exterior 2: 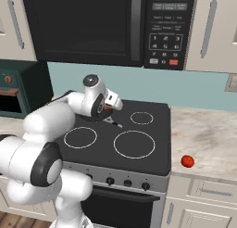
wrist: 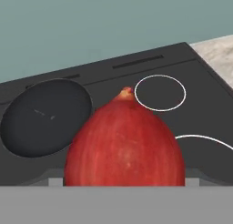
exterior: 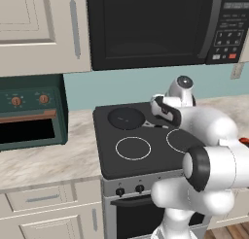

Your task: Place the pan on the rear left burner on the stove. Then place the tomato and the onion in the pan and turn on the rear left burner.

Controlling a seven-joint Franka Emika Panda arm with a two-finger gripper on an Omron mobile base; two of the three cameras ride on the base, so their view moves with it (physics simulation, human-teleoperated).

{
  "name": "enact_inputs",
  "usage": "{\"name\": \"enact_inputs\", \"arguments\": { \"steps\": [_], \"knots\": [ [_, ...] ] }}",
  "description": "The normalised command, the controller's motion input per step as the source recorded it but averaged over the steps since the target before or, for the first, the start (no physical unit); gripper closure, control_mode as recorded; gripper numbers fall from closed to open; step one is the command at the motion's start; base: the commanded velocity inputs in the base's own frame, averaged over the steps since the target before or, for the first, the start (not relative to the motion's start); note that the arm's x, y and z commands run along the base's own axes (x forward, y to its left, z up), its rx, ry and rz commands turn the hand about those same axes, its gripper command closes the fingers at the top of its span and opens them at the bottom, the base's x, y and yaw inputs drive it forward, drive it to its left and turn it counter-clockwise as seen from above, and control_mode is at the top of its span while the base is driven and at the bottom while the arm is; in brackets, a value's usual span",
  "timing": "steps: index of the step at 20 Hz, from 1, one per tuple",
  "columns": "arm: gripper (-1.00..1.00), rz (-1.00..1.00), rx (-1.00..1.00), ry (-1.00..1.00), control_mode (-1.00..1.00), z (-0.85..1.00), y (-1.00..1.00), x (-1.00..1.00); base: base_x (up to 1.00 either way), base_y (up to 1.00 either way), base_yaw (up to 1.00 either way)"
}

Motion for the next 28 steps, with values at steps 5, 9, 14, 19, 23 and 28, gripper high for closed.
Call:
{"name": "enact_inputs", "arguments": {
  "steps": [5,9,14,19,23,28],
  "knots": [
    [1.0,0.04,0.03,0.11,-1.0,0.0,0.43,0.16,0.0,0.0,0.0],
    [1.0,0.04,0.01,0.13,-1.0,0.0,0.38,0.27,0.0,0.0,0.0],
    [1.0,0.03,0.0,0.11,-1.0,-0.07,0.41,0.33,0.0,0.0,0.0],
    [1.0,0.02,0.0,0.05,-1.0,-0.19,0.38,0.32,0.0,0.0,0.0],
    [1.0,0.02,0.0,0.01,-1.0,-0.36,0.36,0.22,0.0,0.0,0.0],
    [1.0,0.01,0.0,0.0,-1.0,-0.47,0.3,0.17,0.0,0.0,0.0]
  ]
}}
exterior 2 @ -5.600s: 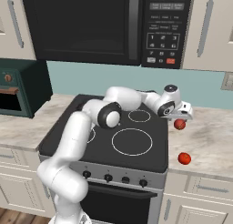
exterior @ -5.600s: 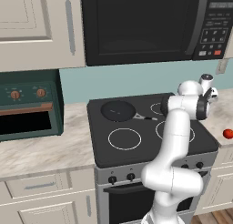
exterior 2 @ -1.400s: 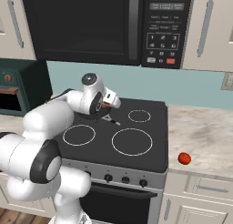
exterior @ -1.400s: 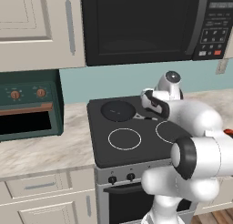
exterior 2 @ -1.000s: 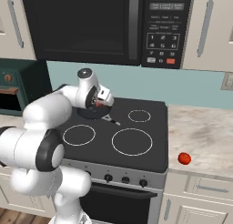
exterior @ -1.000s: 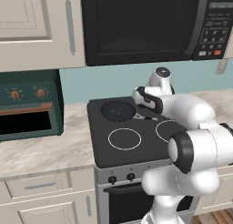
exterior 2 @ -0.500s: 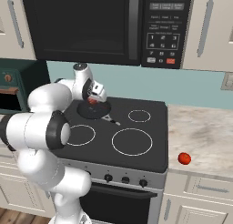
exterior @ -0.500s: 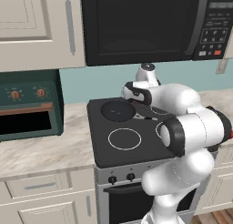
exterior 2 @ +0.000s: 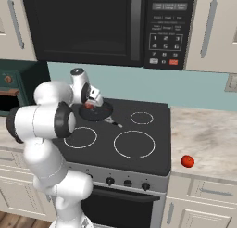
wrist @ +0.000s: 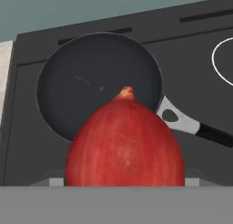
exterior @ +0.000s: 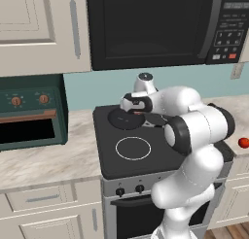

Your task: Place the pan on the rear left burner on the stove. Then place the tomato and the onion in the pan and turn on the rear left burner.

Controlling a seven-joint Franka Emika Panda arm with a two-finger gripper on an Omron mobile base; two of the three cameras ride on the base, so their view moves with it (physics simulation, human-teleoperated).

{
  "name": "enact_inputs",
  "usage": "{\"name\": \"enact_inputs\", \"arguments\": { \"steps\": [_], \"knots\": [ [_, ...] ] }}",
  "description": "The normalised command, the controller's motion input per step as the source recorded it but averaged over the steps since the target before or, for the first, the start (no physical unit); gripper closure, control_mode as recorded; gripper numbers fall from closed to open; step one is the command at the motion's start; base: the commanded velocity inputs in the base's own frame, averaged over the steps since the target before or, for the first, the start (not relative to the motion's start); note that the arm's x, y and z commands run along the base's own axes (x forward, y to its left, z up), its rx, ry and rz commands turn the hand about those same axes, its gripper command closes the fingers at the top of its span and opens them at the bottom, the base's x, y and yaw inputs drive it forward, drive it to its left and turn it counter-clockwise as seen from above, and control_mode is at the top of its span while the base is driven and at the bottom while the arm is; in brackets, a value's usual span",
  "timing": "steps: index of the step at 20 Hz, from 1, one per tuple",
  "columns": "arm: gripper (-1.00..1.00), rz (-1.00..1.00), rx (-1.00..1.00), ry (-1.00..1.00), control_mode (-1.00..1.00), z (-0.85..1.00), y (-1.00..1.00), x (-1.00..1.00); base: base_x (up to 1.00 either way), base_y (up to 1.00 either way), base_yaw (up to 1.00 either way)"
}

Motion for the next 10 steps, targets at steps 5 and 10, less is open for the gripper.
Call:
{"name": "enact_inputs", "arguments": {
  "steps": [5,10],
  "knots": [
    [1.0,0.01,0.0,0.0,-1.0,-0.2,0.16,0.29,0.0,0.0,0.0],
    [1.0,0.01,0.0,0.0,-1.0,-0.02,0.08,0.38,0.0,0.0,0.0]
  ]
}}
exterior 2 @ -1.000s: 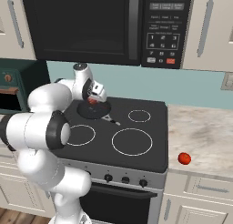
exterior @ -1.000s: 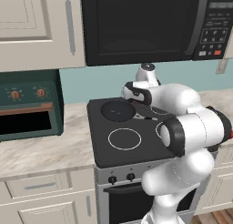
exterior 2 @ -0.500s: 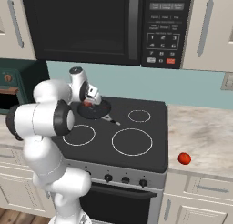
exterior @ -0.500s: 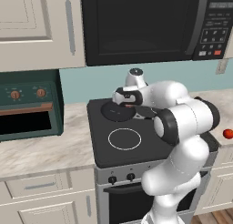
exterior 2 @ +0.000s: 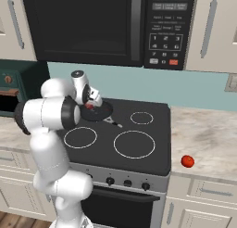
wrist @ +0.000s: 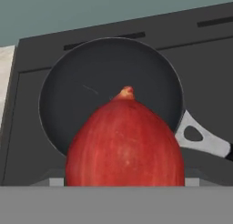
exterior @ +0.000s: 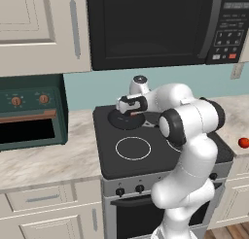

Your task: Place the pan on the rear left burner on the stove. Then place the tomato and the onion in the pan and turn on the rear left burner.

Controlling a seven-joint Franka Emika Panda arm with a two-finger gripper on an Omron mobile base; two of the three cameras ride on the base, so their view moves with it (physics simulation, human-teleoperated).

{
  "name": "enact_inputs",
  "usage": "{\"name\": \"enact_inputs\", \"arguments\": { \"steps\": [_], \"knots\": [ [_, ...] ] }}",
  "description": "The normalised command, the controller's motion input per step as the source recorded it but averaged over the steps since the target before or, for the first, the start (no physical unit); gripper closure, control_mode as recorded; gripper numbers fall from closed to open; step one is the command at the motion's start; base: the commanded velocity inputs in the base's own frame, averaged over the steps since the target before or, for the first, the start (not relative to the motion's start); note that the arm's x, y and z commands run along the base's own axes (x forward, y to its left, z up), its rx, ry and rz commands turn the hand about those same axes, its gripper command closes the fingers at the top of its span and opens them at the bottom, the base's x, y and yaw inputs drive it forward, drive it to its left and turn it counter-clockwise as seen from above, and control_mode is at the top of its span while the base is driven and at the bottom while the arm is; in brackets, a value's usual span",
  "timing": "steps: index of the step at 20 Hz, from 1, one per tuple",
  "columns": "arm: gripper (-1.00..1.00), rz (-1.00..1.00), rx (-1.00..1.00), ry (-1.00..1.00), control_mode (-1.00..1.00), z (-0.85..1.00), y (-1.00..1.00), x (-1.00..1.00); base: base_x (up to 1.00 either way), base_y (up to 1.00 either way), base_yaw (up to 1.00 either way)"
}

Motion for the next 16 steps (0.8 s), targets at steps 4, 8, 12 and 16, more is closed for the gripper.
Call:
{"name": "enact_inputs", "arguments": {
  "steps": [4,8,12,16],
  "knots": [
    [1.0,0.0,0.0,0.0,-1.0,-0.07,0.05,0.41,0.0,0.0,0.0],
    [1.0,0.0,0.0,0.0,-1.0,-0.17,0.02,0.43,0.0,0.0,0.0],
    [1.0,0.0,0.0,0.0,-1.0,-0.12,0.0,0.37,0.0,0.0,0.0],
    [1.0,0.0,0.0,0.0,-1.0,-0.15,0.0,0.32,0.0,0.0,0.0]
  ]
}}
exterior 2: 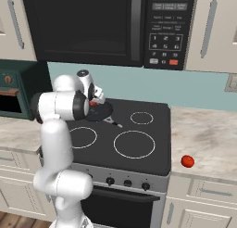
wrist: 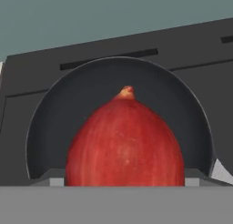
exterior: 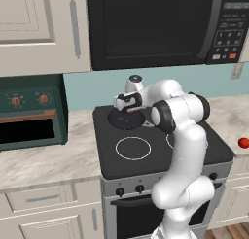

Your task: Place the pan on the rear left burner on the stove. Then place the tomato and the onion in the pan and turn on the rear left burner.

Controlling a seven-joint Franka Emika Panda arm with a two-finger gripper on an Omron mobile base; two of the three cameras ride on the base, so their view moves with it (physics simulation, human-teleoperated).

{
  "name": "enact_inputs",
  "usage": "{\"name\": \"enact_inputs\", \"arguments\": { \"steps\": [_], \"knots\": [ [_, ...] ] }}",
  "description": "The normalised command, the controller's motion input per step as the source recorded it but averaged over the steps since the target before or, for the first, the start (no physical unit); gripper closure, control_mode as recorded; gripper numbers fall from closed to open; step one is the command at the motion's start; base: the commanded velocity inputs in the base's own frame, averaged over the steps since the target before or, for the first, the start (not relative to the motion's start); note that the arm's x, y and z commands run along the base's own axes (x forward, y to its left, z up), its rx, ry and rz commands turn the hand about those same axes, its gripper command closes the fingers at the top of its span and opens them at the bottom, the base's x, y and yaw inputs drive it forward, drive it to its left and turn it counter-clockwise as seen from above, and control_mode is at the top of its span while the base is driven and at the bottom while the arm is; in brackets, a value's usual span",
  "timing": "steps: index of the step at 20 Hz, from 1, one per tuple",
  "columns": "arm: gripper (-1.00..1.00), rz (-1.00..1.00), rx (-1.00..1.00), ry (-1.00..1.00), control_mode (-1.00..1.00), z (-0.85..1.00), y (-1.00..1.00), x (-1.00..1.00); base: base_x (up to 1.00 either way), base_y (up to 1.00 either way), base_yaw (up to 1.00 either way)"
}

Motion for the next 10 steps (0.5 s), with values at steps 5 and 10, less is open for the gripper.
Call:
{"name": "enact_inputs", "arguments": {
  "steps": [5,10],
  "knots": [
    [1.0,0.0,0.0,0.0,-1.0,-0.25,0.0,0.22,0.0,0.0,0.0],
    [1.0,0.0,0.0,0.0,-1.0,-0.25,0.0,0.22,0.0,0.0,0.0]
  ]
}}
